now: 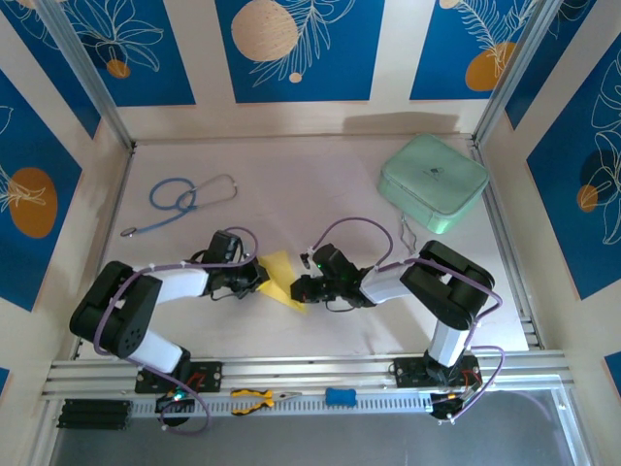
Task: Fold a paper plane with a square sheet of paper (pick it up from the middle)
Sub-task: Fourth fold the wing at the center of the table.
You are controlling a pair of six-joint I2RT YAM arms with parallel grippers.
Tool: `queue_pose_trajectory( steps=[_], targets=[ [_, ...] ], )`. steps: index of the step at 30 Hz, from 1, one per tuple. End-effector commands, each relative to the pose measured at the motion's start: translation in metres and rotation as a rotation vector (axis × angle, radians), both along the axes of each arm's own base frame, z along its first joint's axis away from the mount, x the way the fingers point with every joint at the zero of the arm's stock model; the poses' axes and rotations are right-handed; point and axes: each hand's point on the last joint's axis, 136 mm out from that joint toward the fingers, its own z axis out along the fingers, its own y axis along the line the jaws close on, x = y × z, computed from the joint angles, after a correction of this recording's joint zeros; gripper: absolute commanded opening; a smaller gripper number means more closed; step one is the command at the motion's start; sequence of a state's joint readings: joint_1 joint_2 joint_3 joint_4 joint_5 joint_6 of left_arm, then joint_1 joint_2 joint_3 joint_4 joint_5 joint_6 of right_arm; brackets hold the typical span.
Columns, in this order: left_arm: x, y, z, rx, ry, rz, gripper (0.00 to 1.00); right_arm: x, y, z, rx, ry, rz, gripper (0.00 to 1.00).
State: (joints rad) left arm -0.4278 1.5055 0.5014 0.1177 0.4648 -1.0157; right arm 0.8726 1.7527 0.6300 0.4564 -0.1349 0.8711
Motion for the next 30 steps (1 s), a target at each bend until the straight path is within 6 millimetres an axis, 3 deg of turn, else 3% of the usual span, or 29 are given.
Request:
queue_pose_trajectory(
  steps=[1, 18, 30],
  targets=[
    [-0.012, 0.005, -0.018, 0.033, 0.048, 0.002, 0.00, -0.004, -0.010, -0.016, -0.037, 0.044, -0.030, 0.05],
    [-0.014, 0.013, -0.020, 0.082, 0.052, 0.000, 0.00, -0.003, -0.020, -0.014, -0.005, 0.071, -0.074, 0.05],
    [-0.006, 0.007, -0.007, 0.063, 0.014, -0.020, 0.00, -0.006, -0.015, -0.013, 0.041, 0.119, -0.052, 0.05]
  ],
)
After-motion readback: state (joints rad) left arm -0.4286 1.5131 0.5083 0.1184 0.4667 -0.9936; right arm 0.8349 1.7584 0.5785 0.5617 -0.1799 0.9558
